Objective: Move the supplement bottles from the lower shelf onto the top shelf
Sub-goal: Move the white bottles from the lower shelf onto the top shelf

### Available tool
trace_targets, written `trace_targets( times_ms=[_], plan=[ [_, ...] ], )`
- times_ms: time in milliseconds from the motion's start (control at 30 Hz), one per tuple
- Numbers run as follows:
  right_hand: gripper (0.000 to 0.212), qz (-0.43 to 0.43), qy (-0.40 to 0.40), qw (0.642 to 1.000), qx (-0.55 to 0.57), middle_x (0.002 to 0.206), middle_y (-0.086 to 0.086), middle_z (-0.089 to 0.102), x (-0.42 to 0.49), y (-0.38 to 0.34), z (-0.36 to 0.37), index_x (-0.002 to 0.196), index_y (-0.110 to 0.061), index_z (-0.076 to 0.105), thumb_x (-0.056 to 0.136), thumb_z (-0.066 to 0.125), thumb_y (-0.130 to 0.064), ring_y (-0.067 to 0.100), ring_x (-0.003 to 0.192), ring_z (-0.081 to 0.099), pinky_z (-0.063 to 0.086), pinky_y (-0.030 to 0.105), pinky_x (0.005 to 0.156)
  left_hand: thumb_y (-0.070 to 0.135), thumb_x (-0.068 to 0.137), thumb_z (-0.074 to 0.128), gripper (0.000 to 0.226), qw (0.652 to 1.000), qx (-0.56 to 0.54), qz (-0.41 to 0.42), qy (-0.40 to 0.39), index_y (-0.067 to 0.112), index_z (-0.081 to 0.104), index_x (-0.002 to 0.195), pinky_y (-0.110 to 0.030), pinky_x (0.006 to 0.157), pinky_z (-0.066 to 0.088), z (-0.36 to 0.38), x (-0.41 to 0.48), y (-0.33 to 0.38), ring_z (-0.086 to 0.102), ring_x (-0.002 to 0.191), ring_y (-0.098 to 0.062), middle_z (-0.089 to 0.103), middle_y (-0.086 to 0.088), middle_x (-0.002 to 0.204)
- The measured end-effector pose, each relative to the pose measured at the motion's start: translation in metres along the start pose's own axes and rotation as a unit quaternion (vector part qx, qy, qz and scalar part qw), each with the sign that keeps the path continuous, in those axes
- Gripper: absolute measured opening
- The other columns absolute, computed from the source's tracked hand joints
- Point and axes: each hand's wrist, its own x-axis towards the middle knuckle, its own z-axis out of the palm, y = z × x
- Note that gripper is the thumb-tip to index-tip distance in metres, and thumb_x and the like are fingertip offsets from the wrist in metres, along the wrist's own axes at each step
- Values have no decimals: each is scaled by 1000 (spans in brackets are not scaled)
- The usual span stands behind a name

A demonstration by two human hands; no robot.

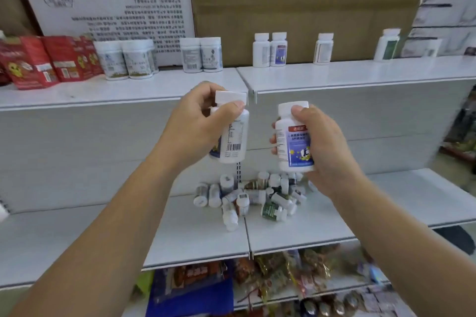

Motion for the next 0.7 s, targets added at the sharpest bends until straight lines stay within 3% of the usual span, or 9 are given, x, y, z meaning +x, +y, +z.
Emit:
trace_targets(
  times_ms=[167,300,400,533,633,700],
  plan=[
    [17,-50,-19,999,7,76,11,61,34,-39,-16,92,-10,56,85,56,-26,23,60,62,53,34,58,43,78,61,29,999,22,48,-9,17,61,93,-21,63,50,8,41,26,63,71,-9,65,7,78],
    [16,-70,-16,997,-9,76,5,61,74,-64,-37,102,-11,57,94,52,-24,19,67,62,52,32,66,42,79,63,28,998,33,52,-19,17,62,93,-22,61,53,15,82,35,66,71,-5,68,11,75],
    [12,-101,-25,992,-76,72,-2,63,115,-77,-53,97,-17,59,92,54,-27,14,66,61,50,36,71,35,86,70,27,998,56,40,-13,12,64,98,-27,67,58,23,119,35,69,74,-5,73,0,86],
    [22,-109,-60,965,-232,87,-2,65,175,-86,-79,104,-24,60,85,65,-33,18,82,64,50,53,86,33,85,70,22,994,102,0,-32,19,66,101,-16,59,53,34,165,29,68,70,1,73,6,89],
    [35,-113,-112,921,-355,90,-6,59,210,-89,-92,122,-28,55,89,66,-27,13,88,64,53,34,88,38,83,72,22,983,176,-20,-56,27,68,102,-19,65,54,44,194,18,67,74,0,71,11,89],
    [32,-116,-151,903,-385,89,-4,62,230,-92,-100,118,-26,60,87,68,-22,14,86,65,56,27,83,36,83,73,24,980,184,-37,-58,25,68,104,-25,68,58,51,211,8,67,77,-4,71,8,90]
  ],
)
